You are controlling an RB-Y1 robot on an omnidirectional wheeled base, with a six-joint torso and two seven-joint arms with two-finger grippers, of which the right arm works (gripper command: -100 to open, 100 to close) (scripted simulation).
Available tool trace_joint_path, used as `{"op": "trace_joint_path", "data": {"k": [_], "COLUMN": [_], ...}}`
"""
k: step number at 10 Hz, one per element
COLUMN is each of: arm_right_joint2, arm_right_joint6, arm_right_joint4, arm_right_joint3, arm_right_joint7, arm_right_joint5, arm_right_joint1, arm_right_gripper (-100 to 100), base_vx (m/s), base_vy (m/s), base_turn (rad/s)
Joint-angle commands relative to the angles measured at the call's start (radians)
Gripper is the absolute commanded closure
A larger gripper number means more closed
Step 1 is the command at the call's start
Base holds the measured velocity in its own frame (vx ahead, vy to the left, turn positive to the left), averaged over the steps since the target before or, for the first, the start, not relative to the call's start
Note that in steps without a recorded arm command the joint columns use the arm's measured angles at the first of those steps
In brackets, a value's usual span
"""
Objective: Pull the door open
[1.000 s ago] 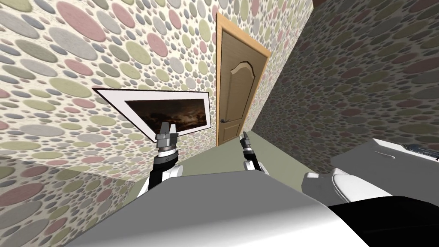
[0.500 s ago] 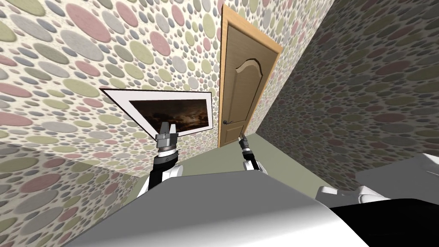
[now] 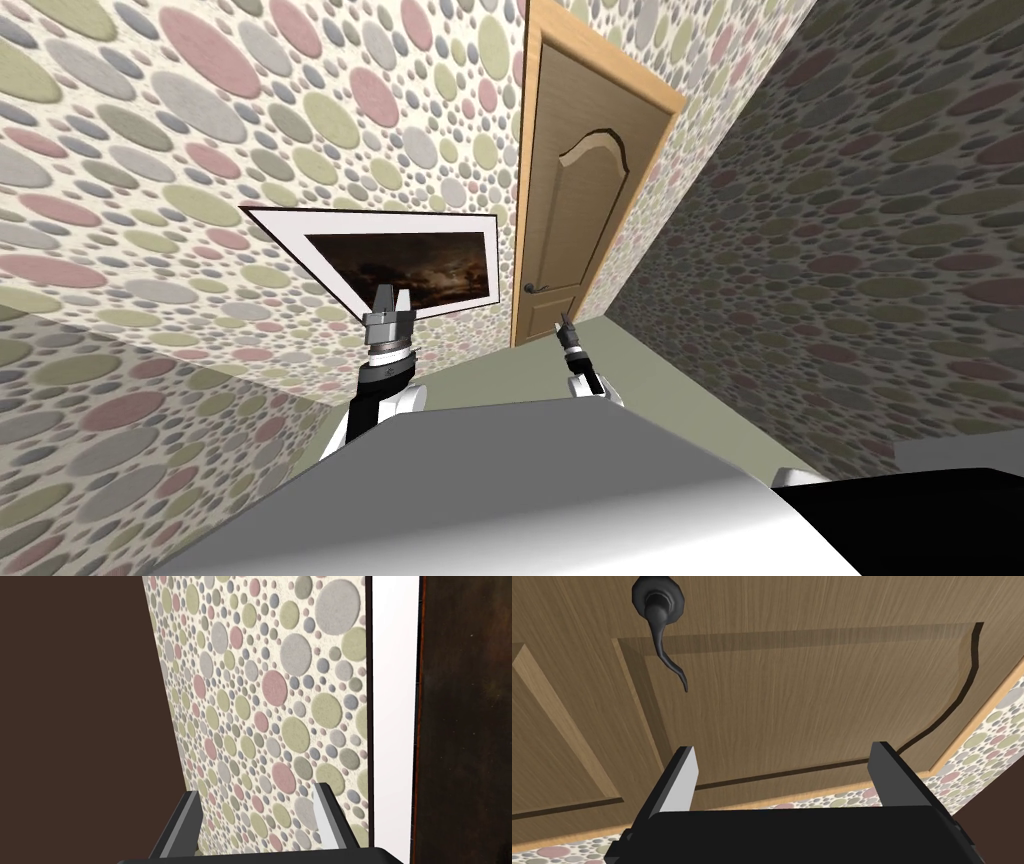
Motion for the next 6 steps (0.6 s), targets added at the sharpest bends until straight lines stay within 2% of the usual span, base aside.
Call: {"op": "trace_joint_path", "data": {"k": [1, 6], "arm_right_joint2": [-0.009, -0.04], "arm_right_joint6": [-0.01, -0.032], "arm_right_joint4": [0.04, 0.17], "arm_right_joint3": [0.003, 0.016], "arm_right_joint7": [-0.005, -0.022], "arm_right_joint5": [0.0, 0.0], "arm_right_joint1": [-0.015, -0.068], "arm_right_gripper": [-100, -100], "base_vx": [0.053, 0.087], "base_vy": [-0.022, -0.052], "base_turn": [0.058, 0.127]}}
